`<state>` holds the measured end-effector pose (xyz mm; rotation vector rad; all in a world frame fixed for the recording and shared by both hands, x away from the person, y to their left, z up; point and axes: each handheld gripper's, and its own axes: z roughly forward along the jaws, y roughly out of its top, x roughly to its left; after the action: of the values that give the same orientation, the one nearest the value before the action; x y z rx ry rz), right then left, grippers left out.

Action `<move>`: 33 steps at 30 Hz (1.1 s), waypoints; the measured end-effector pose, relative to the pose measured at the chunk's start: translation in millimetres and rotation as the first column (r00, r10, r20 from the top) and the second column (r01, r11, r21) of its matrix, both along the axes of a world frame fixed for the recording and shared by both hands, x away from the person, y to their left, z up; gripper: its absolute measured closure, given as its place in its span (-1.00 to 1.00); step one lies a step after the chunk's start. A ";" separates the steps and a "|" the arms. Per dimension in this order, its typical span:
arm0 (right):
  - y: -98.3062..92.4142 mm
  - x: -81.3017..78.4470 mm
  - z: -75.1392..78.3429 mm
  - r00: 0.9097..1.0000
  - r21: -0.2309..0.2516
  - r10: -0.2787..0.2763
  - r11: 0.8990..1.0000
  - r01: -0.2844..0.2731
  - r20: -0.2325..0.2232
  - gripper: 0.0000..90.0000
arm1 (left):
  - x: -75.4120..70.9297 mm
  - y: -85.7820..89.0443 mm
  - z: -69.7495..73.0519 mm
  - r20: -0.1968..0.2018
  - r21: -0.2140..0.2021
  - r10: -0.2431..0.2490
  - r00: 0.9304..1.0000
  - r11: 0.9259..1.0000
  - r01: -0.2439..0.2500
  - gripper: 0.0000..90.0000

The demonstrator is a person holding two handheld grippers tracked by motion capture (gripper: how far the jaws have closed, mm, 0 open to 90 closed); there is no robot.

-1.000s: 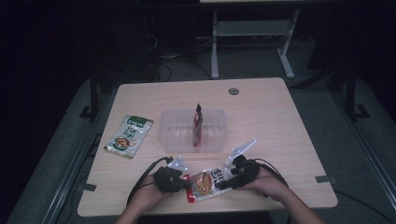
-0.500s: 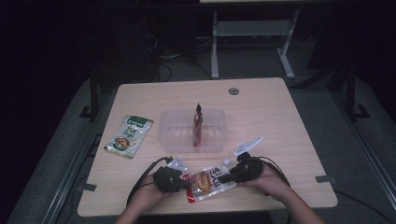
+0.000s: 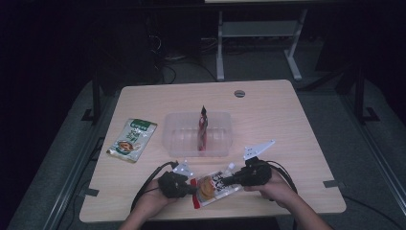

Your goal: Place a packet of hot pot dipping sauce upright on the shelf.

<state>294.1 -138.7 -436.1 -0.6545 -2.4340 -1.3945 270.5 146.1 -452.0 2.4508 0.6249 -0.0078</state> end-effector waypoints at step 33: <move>-18.5 -7.0 37.5 0.993 0.143 -0.070 0.988 0.056 0.098 0.99 | -2.9 20.7 15.3 0.010 -0.092 0.029 1.000 0.995 -0.028 0.72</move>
<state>287.0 -157.2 -398.6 -0.6463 -2.3834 -1.6450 267.6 166.8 -436.7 2.3518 0.6401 -0.0113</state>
